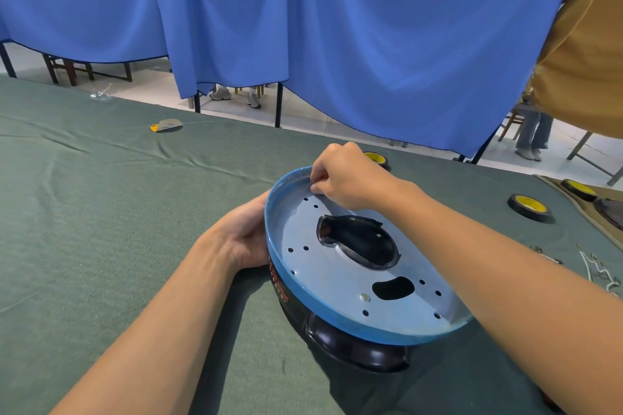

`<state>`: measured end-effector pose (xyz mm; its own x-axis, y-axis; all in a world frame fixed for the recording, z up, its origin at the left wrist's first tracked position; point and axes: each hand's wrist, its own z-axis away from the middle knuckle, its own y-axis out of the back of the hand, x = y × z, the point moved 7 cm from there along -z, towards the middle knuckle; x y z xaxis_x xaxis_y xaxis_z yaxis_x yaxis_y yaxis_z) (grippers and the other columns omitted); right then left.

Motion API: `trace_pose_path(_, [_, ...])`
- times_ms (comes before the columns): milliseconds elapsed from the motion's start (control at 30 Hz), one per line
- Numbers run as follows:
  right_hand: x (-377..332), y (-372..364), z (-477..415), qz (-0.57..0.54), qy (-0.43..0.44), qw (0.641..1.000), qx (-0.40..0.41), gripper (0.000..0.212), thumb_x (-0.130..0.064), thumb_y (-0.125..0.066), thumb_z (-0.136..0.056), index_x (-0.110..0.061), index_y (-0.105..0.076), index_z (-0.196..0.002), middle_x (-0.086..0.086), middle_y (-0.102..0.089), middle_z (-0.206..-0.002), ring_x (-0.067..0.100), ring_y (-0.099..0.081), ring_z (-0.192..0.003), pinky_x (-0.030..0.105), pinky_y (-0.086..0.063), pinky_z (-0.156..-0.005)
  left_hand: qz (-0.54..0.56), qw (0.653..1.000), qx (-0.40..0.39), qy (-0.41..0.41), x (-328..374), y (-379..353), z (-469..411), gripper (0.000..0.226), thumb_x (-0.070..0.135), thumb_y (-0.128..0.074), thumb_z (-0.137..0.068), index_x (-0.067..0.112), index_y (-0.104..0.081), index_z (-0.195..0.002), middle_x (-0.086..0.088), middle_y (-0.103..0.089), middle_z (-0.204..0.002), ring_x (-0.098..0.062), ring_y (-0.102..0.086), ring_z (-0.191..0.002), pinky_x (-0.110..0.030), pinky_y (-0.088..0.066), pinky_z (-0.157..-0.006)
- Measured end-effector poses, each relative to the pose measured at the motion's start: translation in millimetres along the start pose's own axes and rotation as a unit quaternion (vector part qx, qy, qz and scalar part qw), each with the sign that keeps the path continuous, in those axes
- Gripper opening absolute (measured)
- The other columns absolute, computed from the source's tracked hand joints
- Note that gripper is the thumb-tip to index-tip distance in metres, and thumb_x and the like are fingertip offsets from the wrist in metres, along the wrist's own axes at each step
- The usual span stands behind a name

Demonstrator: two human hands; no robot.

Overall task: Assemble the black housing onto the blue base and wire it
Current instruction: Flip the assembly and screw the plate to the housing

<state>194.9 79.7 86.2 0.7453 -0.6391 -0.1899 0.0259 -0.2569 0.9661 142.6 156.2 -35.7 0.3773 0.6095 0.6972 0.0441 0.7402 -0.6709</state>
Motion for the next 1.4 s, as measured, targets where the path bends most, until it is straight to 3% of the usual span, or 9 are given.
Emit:
trace_pose_path(167, [0.9, 3.9, 1.0, -0.013, 0.015, 1.0, -0.017, 0.016, -0.006, -0.065, -0.087, -0.013, -0.076, -0.094, 0.003, -0.067, -0.09, 0.02, -0.058, -0.093, 0.033, -0.053, -0.081, 0.018, 1.0, -0.019, 0.008, -1.6, -3.8, -1.7, 0.03, 0.022, -0.054, -0.09, 0.006, -0.074, -0.074, -0.009, -0.072, -0.078, -0.023, -0.068, -0.068, -0.031, -0.056, -0.065])
trace_pose_path(300, [1.5, -2.2, -0.5, 0.02, 0.013, 1.0, -0.017, 0.011, -0.015, -0.064, -0.091, -0.012, -0.074, -0.095, 0.009, -0.065, -0.094, 0.026, -0.059, -0.09, 0.038, -0.053, -0.083, 0.009, 1.0, -0.023, 0.006, -1.0, -7.4, 0.5, 0.023, 0.022, -0.06, -0.085, 0.008, -0.073, -0.073, -0.007, -0.071, -0.077, -0.022, -0.067, -0.067, -0.031, -0.055, -0.064])
trace_pose_path(400, [2.5, -1.0, 1.8, 0.051, 0.008, 0.999, -0.014, 0.025, -0.029, -0.059, -0.096, -0.015, -0.066, -0.076, 0.007, -0.062, -0.079, 0.025, -0.056, -0.077, 0.033, -0.046, -0.067, -0.028, 0.999, -0.034, 0.011, -0.2, -11.9, 2.7, 0.016, 0.024, -0.069, -0.082, 0.008, -0.071, -0.084, -0.009, -0.071, -0.085, -0.023, -0.067, -0.074, -0.032, -0.056, -0.07])
trace_pose_path(467, [5.3, 4.9, 5.7, 0.039, 0.001, 0.999, -0.006, 0.041, -0.035, -0.052, -0.098, -0.016, -0.056, -0.063, 0.003, -0.055, -0.064, 0.021, -0.05, -0.065, 0.031, -0.037, -0.055, -0.04, 0.998, -0.039, 0.01, 0.1, -12.2, 1.9, 0.031, 0.038, -0.069, -0.084, 0.008, -0.072, -0.093, -0.01, -0.073, -0.092, -0.024, -0.069, -0.08, -0.033, -0.056, -0.073])
trace_pose_path(633, [8.9, 15.4, 15.6, -0.006, 0.025, 1.0, 0.005, 0.018, -0.022, -0.061, -0.095, -0.016, -0.073, -0.106, -0.002, -0.065, -0.092, 0.016, -0.061, -0.087, 0.031, -0.053, -0.08, -0.042, 0.998, -0.047, 0.0, 3.8, -13.2, 3.3, 0.07, 0.072, -0.05, -0.086, 0.01, -0.076, -0.103, -0.012, -0.073, -0.11, -0.028, -0.07, -0.097, -0.038, -0.056, -0.08])
trace_pose_path(767, [-0.9, 9.1, 16.1, 0.0, 0.054, 0.999, 0.005, 0.022, -0.008, -0.06, -0.092, -0.015, -0.075, -0.107, 0.001, -0.068, -0.1, 0.014, -0.055, -0.087, 0.023, -0.045, -0.077, -0.063, 0.997, -0.039, -0.008, 8.2, -14.2, 10.2, 0.064, 0.068, -0.06, -0.083, 0.009, -0.076, -0.104, -0.013, -0.073, -0.107, -0.029, -0.071, -0.093, -0.039, -0.057, -0.079])
trace_pose_path(967, [-13.7, 5.8, 13.3, 0.012, 0.076, 0.997, -0.008, 0.023, -0.002, -0.059, -0.088, -0.012, -0.075, -0.102, 0.005, -0.07, -0.098, 0.02, -0.06, -0.091, 0.034, -0.051, -0.083, -0.088, 0.996, -0.002, -0.008, 16.0, -5.7, 15.3, 0.049, 0.057, -0.07, -0.077, 0.011, -0.078, -0.094, -0.011, -0.075, -0.098, -0.026, -0.072, -0.084, -0.035, -0.058, -0.074])
trace_pose_path(1267, [-20.5, -8.2, 3.7, 0.118, 0.075, 0.99, -0.025, 0.017, -0.01, -0.055, -0.092, -0.011, -0.071, -0.094, 0.008, -0.069, -0.094, 0.028, -0.059, -0.091, 0.036, -0.051, -0.078, -0.093, 0.995, 0.012, -0.013, 15.6, -3.7, 10.8, 0.044, 0.055, -0.067, -0.078, 0.013, -0.078, -0.085, -0.008, -0.075, -0.089, -0.023, -0.072, -0.077, -0.031, -0.057, -0.067])
trace_pose_path(1400, [-19.0, -16.3, 2.2, 0.137, 0.067, 0.988, -0.037, 0.012, -0.012, -0.052, -0.095, -0.012, -0.057, -0.084, 0.01, -0.062, -0.088, 0.028, -0.057, -0.081, 0.038, -0.05, -0.071, -0.101, 0.994, 0.023, -0.015, 15.2, -2.7, 9.8, 0.045, 0.056, -0.067, -0.077, 0.013, -0.078, -0.083, -0.008, -0.075, -0.087, -0.023, -0.072, -0.074, -0.031, -0.057, -0.066])
